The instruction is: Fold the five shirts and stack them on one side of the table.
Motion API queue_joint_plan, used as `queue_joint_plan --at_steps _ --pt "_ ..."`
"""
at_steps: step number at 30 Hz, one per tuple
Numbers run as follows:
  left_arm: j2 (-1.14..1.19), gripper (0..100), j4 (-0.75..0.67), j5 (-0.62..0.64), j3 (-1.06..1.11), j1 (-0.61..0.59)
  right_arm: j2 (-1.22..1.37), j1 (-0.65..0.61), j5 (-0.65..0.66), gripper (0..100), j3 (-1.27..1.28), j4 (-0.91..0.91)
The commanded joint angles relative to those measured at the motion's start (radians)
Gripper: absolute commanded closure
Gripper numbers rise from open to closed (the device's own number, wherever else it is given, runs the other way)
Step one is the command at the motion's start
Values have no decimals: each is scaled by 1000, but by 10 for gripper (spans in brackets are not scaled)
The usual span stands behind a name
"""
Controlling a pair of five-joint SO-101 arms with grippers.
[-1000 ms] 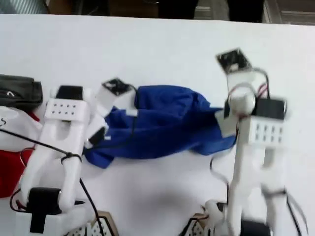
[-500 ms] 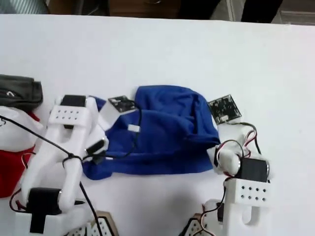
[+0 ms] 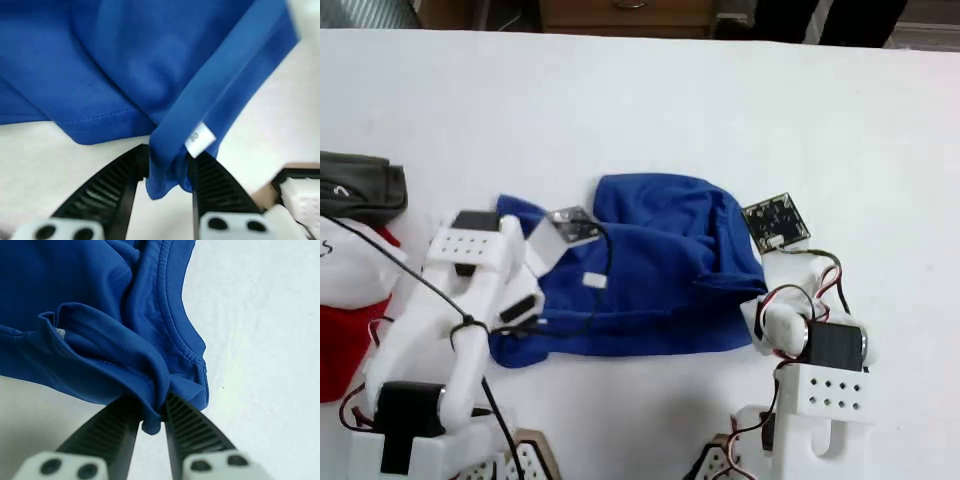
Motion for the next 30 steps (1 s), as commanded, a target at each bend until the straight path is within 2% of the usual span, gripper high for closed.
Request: queue_joint_plan --at_steps 1,10,14,18,25,30 --pt "-8 850 -68 -29 10 -51 -22 4 9 978 -11 -19" --pt "-8 856 -80 -31 13 -63 -22 -2 9 978 -11 -19" --pt "-8 988 -80 -28 13 -61 -22 -2 5 978 -11 -21" --pt "-18 972 -80 -25 -1 -61 -22 4 0 978 -11 -44" --pt "-51 973 104 -20 -220 -64 -22 5 3 978 -12 -130" --pt "-41 972 184 -20 -346 -66 -22 148 52 978 -32 -177"
